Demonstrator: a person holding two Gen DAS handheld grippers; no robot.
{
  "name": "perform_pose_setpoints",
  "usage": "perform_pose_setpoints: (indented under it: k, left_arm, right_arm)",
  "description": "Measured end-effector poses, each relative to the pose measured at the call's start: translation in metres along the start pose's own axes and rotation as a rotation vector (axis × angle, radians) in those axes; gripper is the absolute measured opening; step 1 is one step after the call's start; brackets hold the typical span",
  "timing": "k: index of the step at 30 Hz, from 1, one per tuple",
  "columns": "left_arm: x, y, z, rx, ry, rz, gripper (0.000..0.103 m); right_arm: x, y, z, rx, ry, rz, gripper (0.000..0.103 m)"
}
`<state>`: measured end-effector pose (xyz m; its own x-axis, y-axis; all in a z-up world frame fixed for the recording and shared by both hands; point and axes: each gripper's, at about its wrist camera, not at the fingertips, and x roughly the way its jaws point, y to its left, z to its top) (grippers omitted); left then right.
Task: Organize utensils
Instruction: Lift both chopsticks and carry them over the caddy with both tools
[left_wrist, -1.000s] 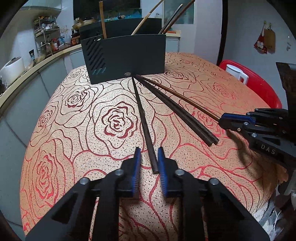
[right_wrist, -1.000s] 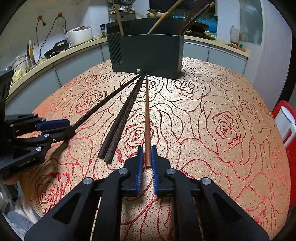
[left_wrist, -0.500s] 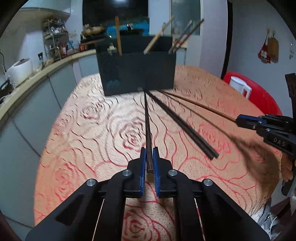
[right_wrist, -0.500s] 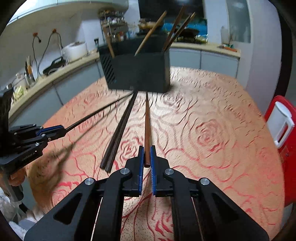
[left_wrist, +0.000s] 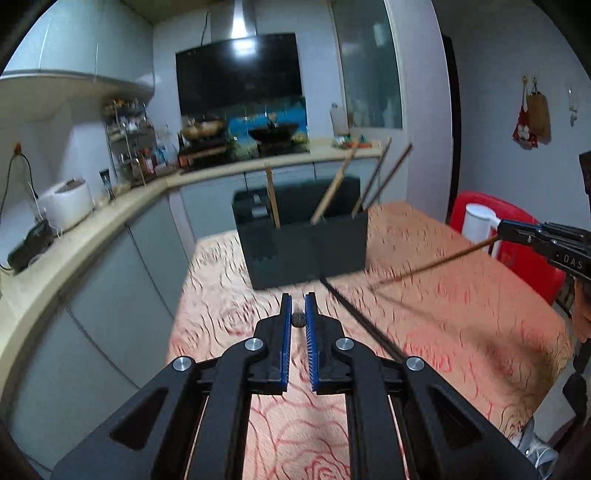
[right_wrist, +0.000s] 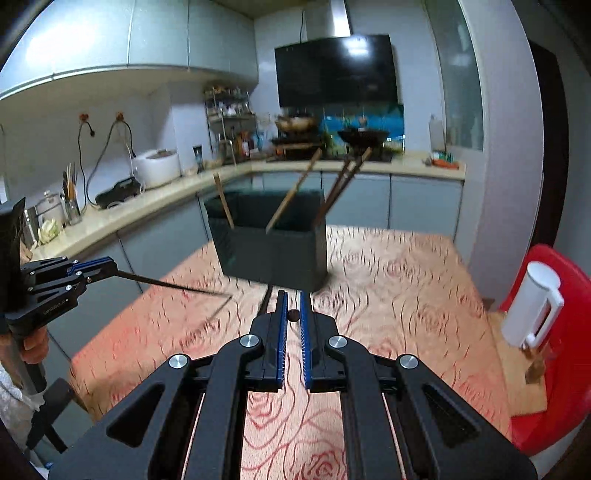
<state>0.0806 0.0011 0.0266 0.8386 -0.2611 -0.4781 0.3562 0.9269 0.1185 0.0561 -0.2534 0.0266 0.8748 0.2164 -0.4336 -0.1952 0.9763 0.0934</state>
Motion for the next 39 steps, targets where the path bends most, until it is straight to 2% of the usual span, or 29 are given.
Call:
perform_pose_setpoints:
  k: [8,25,33,39]
  left_arm:
    - [-0.008,0.011,0.041,0.003,-0.059,0.013,0.007]
    - [0.014,0.015,0.089,0.009,-0.042,-0.012,0.007]
    - [0.021,0.019,0.112,0.012,-0.031,-0.030,0.007]
    - [0.024,0.018,0.151,0.023,-0.056,-0.029,0.007]
  right_arm:
    - [-0.005,0.002,0.034,-0.010,-0.059,0.024,0.007]
    - [0.031,-0.004,0.091,0.001,0.015,0.029,0.007]
    - [0.026,-0.002,0.127,-0.014,-0.022,0.039,0.007]
    - [0.021,0.003,0.160,-0.038,-0.056,0.032,0.007]
